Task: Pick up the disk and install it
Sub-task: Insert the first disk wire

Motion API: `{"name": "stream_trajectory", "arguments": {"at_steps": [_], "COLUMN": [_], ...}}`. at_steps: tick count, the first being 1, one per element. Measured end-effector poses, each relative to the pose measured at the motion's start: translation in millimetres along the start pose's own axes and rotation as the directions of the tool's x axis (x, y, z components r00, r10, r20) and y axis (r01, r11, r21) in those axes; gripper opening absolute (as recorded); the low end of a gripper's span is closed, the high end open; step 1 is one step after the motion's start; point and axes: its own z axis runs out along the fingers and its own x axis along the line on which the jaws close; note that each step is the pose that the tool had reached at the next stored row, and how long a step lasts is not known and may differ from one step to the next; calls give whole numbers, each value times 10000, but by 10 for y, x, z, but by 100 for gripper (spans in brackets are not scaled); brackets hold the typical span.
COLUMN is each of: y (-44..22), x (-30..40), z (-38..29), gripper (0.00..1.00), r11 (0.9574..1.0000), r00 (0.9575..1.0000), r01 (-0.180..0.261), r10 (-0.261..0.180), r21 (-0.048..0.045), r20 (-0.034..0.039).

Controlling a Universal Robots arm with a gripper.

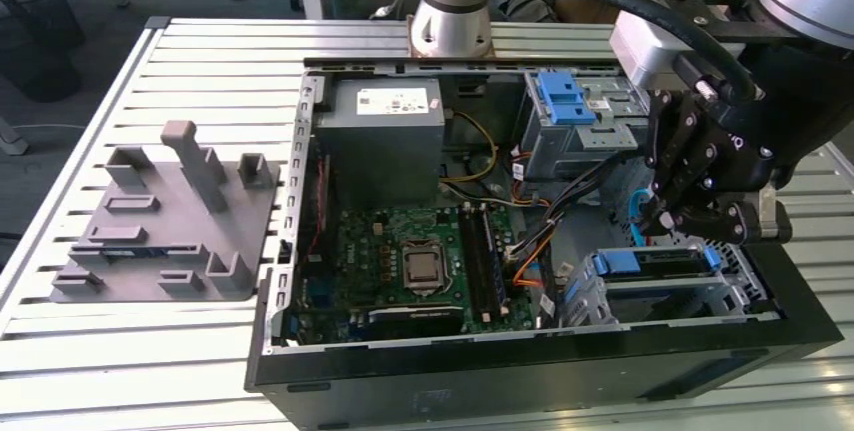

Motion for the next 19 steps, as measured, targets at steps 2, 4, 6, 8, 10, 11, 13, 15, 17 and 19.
{"name": "stream_trajectory", "arguments": {"at_steps": [2, 4, 6, 8, 10, 11, 13, 15, 17, 19], "y": [0, 0, -13, -29, -34, -37, -40, -40, -41, -42], "x": [0, 0, 0, -1, -1, -1, -1, -1, -1, -1], "z": [8, 9, 10, 9, 9, 9, 9, 9, 10, 9], "gripper": [11, 11, 11, 11, 11, 11, 11, 11, 11, 11], "r11": [10000, 10000, 10000, 10000, 10000, 10000, 10000, 10000, 10000, 10000], "r00": [10000, 10000, 10000, 10000, 10000, 10000, 10000, 10000, 10000, 10000], "r01": [0, 0, 0, 0, 0, 0, 0, 0, 0, 0], "r10": [0, 0, 0, 0, 0, 0, 0, 0, 0, 0], "r21": [0, 0, 0, 0, 0, 0, 0, 0, 0, 0], "r20": [0, 1, 3, 1, 1, 0, 0, 0, 1, 0]}}
